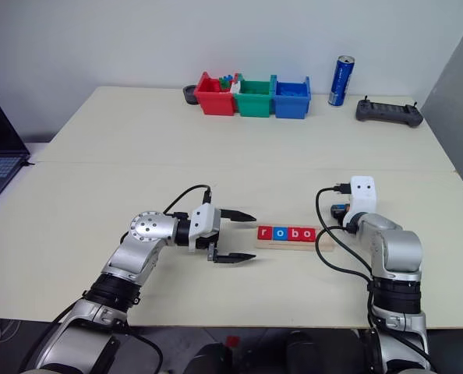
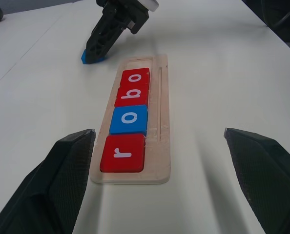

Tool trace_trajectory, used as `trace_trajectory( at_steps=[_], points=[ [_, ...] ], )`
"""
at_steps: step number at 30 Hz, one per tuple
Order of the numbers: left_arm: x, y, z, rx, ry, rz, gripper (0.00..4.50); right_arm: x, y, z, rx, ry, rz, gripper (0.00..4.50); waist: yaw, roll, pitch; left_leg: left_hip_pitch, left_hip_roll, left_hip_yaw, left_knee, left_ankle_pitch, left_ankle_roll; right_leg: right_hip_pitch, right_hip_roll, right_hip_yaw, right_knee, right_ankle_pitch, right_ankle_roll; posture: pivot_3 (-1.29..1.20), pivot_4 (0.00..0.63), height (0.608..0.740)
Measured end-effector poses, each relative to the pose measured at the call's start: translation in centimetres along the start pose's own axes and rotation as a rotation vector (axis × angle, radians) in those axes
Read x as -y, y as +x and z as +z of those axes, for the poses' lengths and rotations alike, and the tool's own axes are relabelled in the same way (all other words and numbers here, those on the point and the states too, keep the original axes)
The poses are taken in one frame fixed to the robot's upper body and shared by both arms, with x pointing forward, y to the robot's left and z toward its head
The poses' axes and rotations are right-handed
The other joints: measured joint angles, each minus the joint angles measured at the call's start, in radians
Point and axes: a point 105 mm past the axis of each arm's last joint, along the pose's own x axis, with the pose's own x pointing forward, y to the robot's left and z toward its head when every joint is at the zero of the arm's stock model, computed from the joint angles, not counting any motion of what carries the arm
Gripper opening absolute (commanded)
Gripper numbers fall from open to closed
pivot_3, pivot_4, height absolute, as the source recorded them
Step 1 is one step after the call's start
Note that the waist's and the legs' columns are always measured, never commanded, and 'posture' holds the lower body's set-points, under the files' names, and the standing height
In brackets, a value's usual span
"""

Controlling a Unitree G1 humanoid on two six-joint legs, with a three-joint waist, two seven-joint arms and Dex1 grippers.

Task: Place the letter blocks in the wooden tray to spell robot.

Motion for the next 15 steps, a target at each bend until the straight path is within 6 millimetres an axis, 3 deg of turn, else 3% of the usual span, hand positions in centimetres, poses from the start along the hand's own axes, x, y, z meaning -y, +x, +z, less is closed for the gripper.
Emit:
trace_trajectory(
  at_steps=[4,7,12,15],
  points=[
    [0.0,0.2,0.1,0.006,0.0,-0.001,4.5,0.8,-1.8,0.7,0.004,0.001,-0.034,1.46,0.003,0.001,0.001,-0.001,0.0,0.0,0.0,0.0,0.0,0.0,0.0,0.0,0.0,0.0,0.0,0.0,0.15,0.74],
    [0.0,0.2,0.0,0.006,-0.005,0.0,4.5,2.0,-4.5,0.7,0.012,-0.025,-0.081,1.46,0.006,0.001,0.0,-0.002,0.0,-0.002,0.0,0.0,0.0,0.0,0.0,-0.001,-0.001,0.0,0.0,0.0,0.15,0.74],
    [-0.2,0.6,0.3,0.021,0.007,0.001,4.5,1.9,-6.8,-3.6,-0.109,-0.003,-0.102,1.46,0.007,0.001,0.0,-0.002,0.0,-0.001,0.0,0.0,0.0,0.0,0.0,-0.001,-0.001,0.0,0.0,0.0,0.15,0.74],
    [-0.2,0.8,0.5,0.032,0.013,0.0,4.5,2.0,-7.8,-5.1,-0.127,0.006,-0.118,1.46,0.004,0.001,0.0,-0.001,0.0,0.0,0.0,0.0,0.0,0.0,0.0,0.0,-0.001,0.0,0.0,0.0,0.15,0.74]
  ],
)
